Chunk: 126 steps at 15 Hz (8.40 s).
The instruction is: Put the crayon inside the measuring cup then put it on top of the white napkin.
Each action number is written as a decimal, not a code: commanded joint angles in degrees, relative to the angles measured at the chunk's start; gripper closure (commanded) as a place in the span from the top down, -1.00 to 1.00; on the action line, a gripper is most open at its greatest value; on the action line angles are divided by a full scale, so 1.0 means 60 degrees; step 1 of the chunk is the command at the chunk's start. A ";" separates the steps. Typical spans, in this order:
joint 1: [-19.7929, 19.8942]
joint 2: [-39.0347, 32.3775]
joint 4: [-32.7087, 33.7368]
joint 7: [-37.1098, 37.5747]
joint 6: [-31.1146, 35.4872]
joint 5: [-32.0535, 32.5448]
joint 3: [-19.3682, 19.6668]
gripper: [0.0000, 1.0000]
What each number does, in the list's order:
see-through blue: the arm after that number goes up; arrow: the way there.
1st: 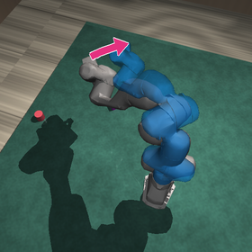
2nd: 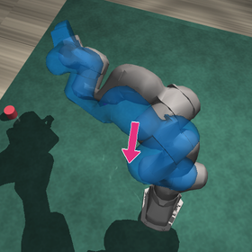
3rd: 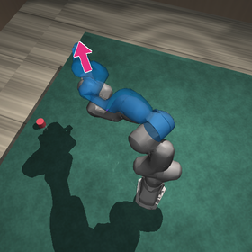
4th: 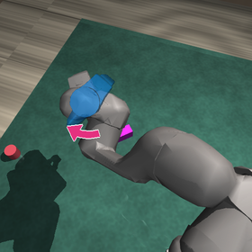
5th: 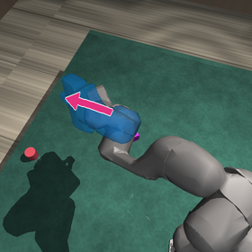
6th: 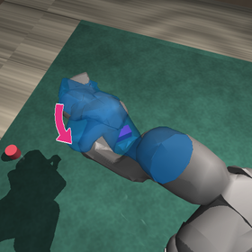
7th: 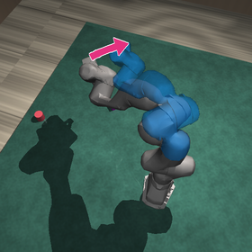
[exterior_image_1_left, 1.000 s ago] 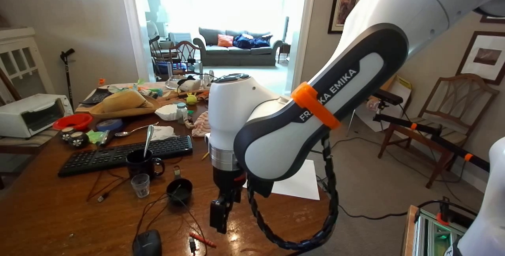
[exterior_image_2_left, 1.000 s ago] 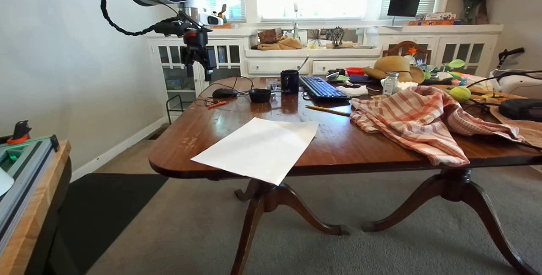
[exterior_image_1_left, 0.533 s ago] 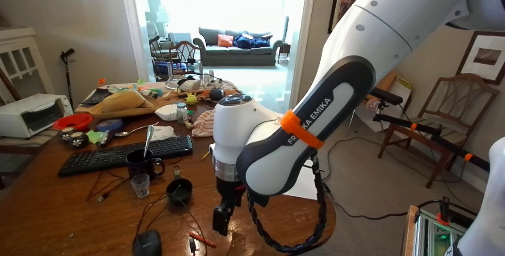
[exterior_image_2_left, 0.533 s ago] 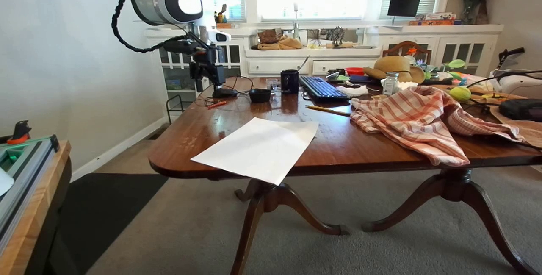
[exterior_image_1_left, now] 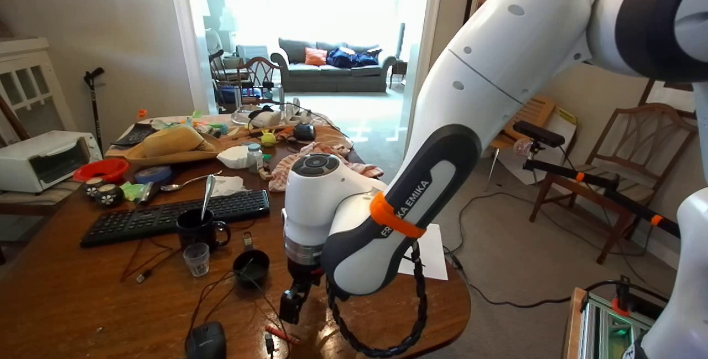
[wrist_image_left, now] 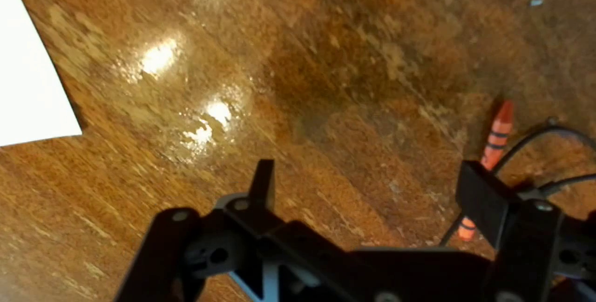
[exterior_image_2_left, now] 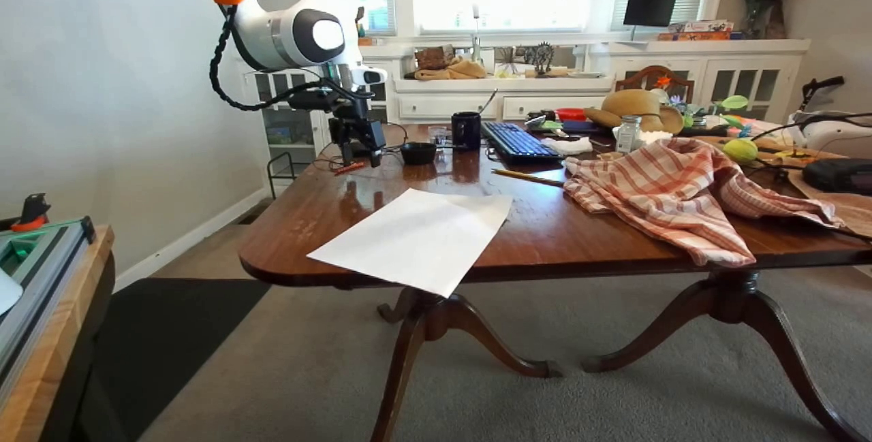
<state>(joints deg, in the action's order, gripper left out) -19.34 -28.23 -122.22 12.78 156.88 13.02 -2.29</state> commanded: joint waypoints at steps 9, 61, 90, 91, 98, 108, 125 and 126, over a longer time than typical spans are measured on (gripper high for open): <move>-0.1111 -0.1384 0.1459 0.1371 0.0883 0.0190 0.1111 1.00; -0.0639 -0.0734 0.1244 -0.0121 -0.1090 -0.0628 -0.0268 -0.06; -0.0418 -0.0852 0.1304 -0.0358 -0.1335 -0.0752 -0.0573 -0.78; -0.0389 -0.0859 0.1289 -0.0376 -0.1305 -0.0760 -0.0583 -0.86; -0.0468 -0.0307 0.1226 0.0110 -0.1180 -0.0712 -0.0370 -0.96; -0.0487 -0.0144 0.2210 0.1317 -0.1389 0.0249 0.0714 -0.96; -0.2603 -0.2183 0.3096 0.4087 0.2869 0.0028 0.3467 -0.96; -0.2839 -0.2318 0.3120 0.4182 0.3055 -0.0113 0.3743 -0.96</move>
<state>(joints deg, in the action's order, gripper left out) -31.65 -38.57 -105.30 34.60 171.57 14.13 14.90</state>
